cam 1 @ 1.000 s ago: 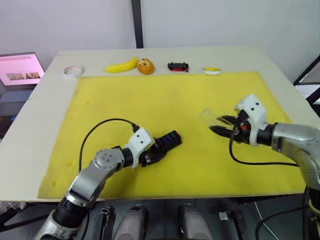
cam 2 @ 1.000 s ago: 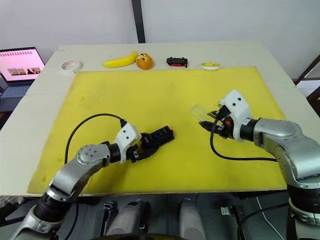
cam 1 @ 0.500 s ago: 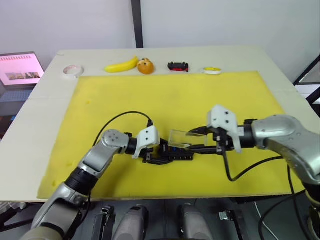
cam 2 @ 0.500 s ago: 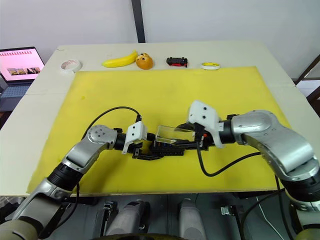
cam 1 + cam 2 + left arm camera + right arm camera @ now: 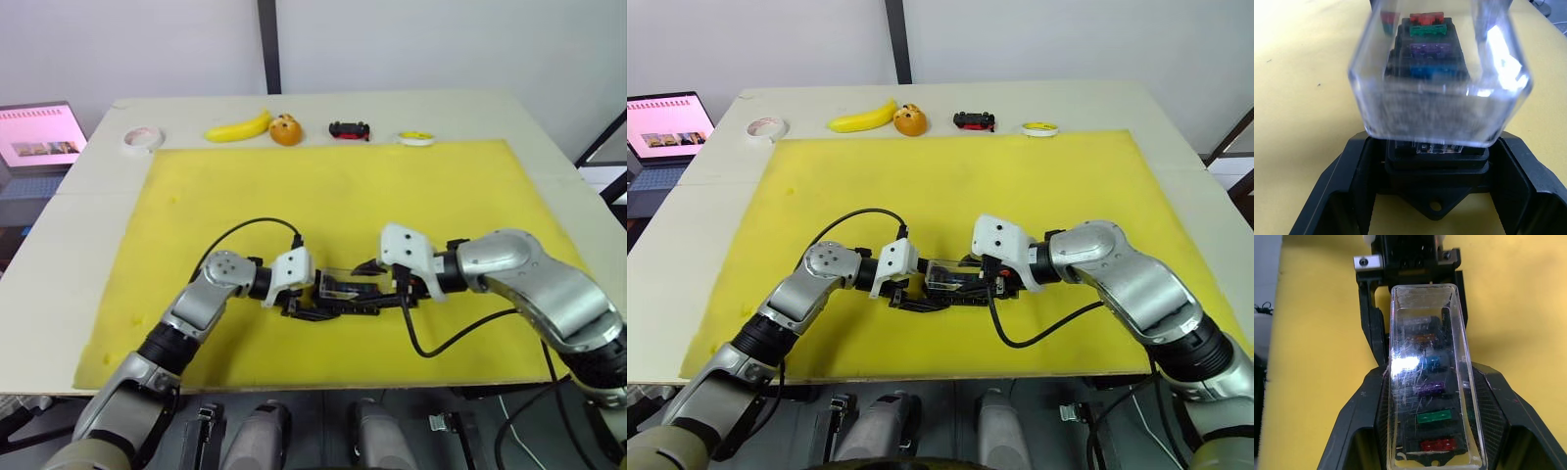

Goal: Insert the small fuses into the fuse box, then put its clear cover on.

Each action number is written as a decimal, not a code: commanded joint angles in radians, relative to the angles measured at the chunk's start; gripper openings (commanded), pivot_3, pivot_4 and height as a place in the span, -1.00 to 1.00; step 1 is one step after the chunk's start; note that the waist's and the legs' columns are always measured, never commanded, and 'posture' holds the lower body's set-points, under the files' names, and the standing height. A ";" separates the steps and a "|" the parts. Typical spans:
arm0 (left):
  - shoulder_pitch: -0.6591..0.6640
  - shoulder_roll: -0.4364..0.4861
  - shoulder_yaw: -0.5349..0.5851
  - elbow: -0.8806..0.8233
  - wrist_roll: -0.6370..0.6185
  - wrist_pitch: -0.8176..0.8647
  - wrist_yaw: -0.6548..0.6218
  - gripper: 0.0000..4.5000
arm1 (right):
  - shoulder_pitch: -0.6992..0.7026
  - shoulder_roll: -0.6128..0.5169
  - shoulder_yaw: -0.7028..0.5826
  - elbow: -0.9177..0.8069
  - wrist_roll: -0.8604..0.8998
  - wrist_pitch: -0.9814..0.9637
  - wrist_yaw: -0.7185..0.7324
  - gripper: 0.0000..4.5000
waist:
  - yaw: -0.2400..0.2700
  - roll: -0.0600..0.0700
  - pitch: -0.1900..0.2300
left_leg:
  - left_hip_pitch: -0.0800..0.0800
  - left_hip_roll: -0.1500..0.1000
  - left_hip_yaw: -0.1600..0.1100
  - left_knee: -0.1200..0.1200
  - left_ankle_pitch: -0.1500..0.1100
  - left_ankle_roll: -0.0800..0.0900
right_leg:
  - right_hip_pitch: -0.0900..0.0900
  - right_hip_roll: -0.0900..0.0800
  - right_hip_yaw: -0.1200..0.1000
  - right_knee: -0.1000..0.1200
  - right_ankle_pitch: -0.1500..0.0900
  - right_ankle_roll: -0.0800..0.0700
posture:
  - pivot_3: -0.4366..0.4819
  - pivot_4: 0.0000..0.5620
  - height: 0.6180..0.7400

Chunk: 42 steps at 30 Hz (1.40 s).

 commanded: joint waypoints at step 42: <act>-0.011 -0.010 0.015 -0.020 0.025 0.000 -0.001 0.14 | 0.031 0.027 -0.010 0.020 -0.060 -0.023 0.046 -0.24 | 0.001 0.000 0.000 | 0.000 0.000 0.000 0.000 0.000 0.000 | 0.000 0.000 0.000 0.000 0.000 0.000 | -0.05 -0.47 1.00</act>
